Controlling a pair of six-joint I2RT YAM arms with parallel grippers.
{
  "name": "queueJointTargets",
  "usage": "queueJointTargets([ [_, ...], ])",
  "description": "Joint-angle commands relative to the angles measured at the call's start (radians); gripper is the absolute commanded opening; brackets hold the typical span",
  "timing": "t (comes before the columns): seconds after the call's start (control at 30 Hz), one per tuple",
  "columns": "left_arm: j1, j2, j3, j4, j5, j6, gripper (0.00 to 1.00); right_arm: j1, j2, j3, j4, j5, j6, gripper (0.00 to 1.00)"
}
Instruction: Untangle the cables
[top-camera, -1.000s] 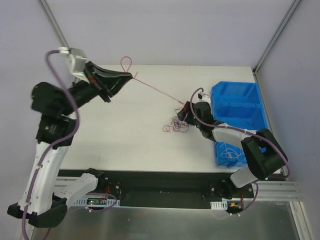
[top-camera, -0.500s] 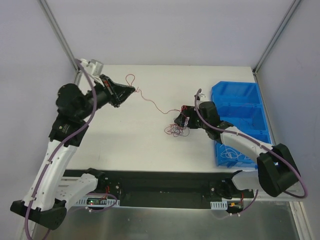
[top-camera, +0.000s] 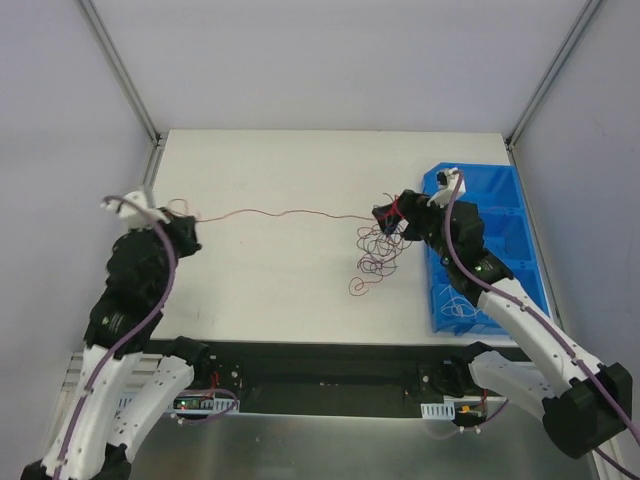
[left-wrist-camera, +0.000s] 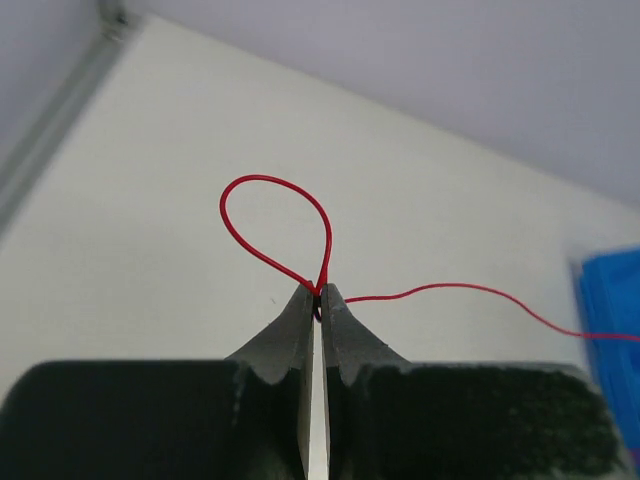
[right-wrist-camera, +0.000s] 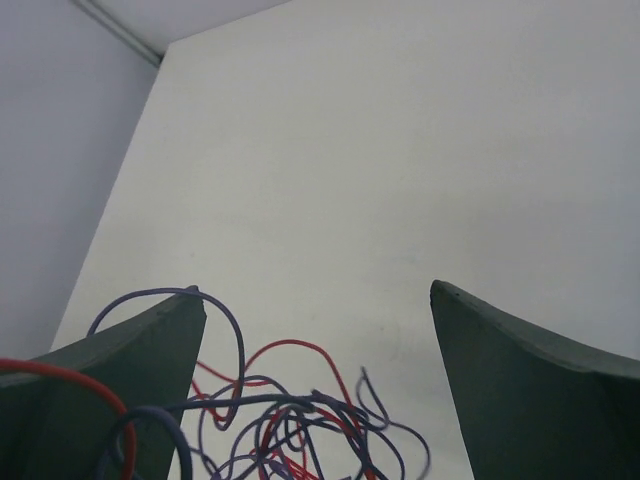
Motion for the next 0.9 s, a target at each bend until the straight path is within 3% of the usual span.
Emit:
queueJointTargets([
  [0.0, 0.012, -0.14, 0.089, 0.034, -0.585, 0.139, 0.0, -0.046, 0.078, 0.009, -0.066, 0.009, -0.054, 0.97],
  [0.1, 0.011, -0.123, 0.177, 0.061, -0.657, 0.239, 0.0, -0.019, 0.134, 0.01, -0.132, 0.017, -0.169, 0.96],
  [0.2, 0.011, -0.056, 0.198, 0.065, -0.441, 0.291, 0.0, 0.066, 0.138, 0.019, -0.164, -0.004, -0.299, 0.95],
  [0.27, 0.011, 0.029, 0.191, 0.011, -0.269, 0.281, 0.0, 0.102, 0.111, 0.023, -0.154, -0.118, -0.362, 0.95],
  [0.37, 0.011, 0.191, 0.159, -0.044, -0.142, 0.258, 0.0, 0.121, 0.053, 0.016, -0.101, -0.238, -0.364, 0.95],
  [0.53, 0.021, 0.356, 0.094, -0.04, -0.112, 0.196, 0.0, 0.115, -0.029, 0.041, -0.054, -0.38, -0.346, 0.96],
  [0.67, 0.028, 0.419, 0.12, -0.038, 0.113, 0.184, 0.0, 0.113, -0.027, 0.047, 0.02, -0.533, -0.294, 0.97],
  [0.83, 0.028, 0.425, 0.177, -0.015, 0.496, 0.242, 0.0, 0.113, 0.028, 0.065, 0.029, -0.349, -0.219, 0.97],
  [0.87, 0.028, 0.431, 0.191, -0.014, 0.535, 0.245, 0.05, 0.115, 0.043, 0.075, 0.035, -0.326, -0.199, 0.97],
])
